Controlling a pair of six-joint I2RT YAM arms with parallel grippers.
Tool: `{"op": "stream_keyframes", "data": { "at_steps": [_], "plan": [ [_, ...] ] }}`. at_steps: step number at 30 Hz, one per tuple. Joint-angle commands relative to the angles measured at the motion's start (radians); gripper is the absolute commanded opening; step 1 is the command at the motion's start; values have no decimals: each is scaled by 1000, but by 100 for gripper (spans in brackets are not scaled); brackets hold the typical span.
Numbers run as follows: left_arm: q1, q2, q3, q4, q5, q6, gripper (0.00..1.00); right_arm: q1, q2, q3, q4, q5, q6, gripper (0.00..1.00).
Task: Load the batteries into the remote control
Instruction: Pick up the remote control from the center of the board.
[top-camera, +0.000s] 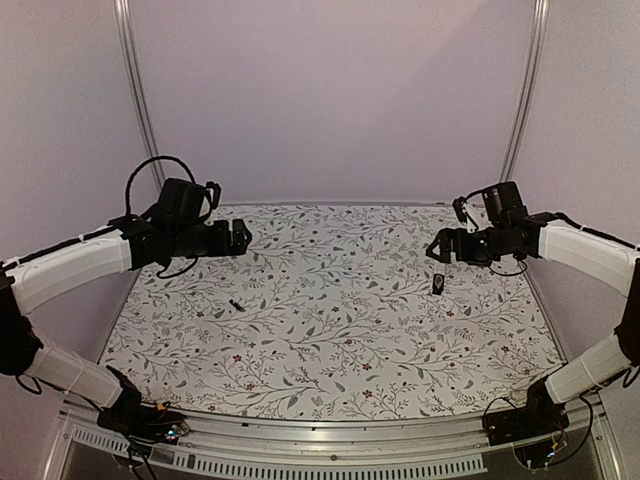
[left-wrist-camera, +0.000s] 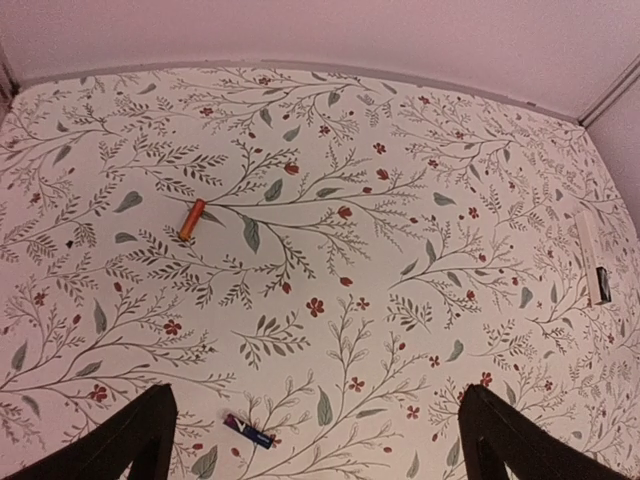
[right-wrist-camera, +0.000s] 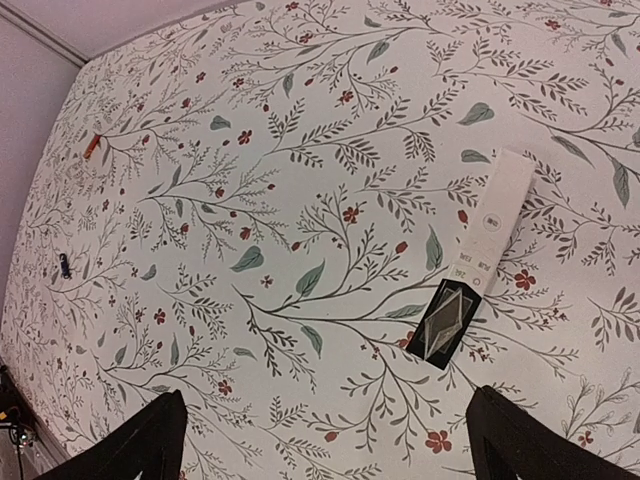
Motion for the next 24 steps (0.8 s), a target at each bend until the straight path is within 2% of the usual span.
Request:
{"op": "stream_keyframes", "data": {
  "at_steps": [1, 7, 13, 24],
  "plan": [
    [-20, 10, 14, -60, -114, -26, 99, 9, 8, -4, -83, 91, -8, 99],
    [-28, -1, 6, -76, -220, -88, 100, -9, 28, 9, -147, 188, 7, 99],
    [-44, 12, 30, -131, -229, -59, 100, -35, 101, 26, -190, 251, 17, 99],
    [-52, -21, 3, -93, -242, -60, 100, -57, 276, 60, -141, 199, 17, 99]
  ]
}}
